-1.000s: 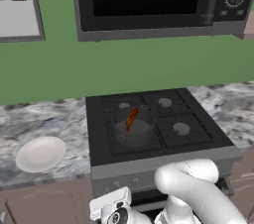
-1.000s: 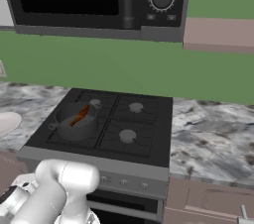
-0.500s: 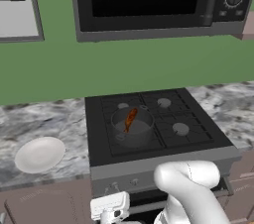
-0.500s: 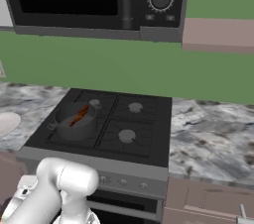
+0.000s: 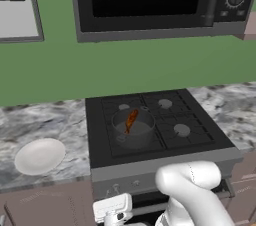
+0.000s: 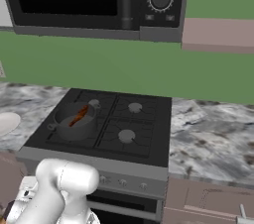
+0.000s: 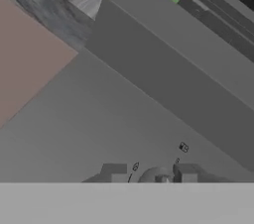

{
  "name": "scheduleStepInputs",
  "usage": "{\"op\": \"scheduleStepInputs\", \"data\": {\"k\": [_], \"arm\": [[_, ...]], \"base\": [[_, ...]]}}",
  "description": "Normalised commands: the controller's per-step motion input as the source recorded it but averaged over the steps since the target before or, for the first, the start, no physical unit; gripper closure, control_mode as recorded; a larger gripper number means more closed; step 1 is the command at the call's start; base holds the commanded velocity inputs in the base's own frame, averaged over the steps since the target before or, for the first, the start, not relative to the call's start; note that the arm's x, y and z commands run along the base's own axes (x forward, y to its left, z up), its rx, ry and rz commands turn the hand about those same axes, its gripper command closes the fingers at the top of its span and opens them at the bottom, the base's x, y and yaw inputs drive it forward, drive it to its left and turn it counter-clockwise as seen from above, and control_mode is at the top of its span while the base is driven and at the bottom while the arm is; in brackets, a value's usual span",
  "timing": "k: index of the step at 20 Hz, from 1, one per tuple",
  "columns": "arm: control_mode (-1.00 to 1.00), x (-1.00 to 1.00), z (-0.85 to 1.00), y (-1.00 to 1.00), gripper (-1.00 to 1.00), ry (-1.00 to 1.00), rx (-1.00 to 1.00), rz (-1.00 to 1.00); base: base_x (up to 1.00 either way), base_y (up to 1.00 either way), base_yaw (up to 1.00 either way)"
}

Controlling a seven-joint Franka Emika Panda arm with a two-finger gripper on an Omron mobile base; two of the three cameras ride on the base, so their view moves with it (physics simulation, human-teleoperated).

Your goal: Retrieve the frozen meat and place it in the pot on a burner. Then turn the burner on.

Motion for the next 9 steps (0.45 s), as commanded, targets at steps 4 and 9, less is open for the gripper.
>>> {"op": "scheduleStepInputs", "data": {"k": [4, 9], "arm": [[-1.0, 0.01, -0.18, 0.22, 1.0, 0.24, -0.06, 0.12], [-1.0, 0.0, -0.33, 0.4, 1.0, 0.42, -0.12, 0.44]], "base": [[0.0, 0.0, 0.0], [0.0, 0.0, 0.0]]}}
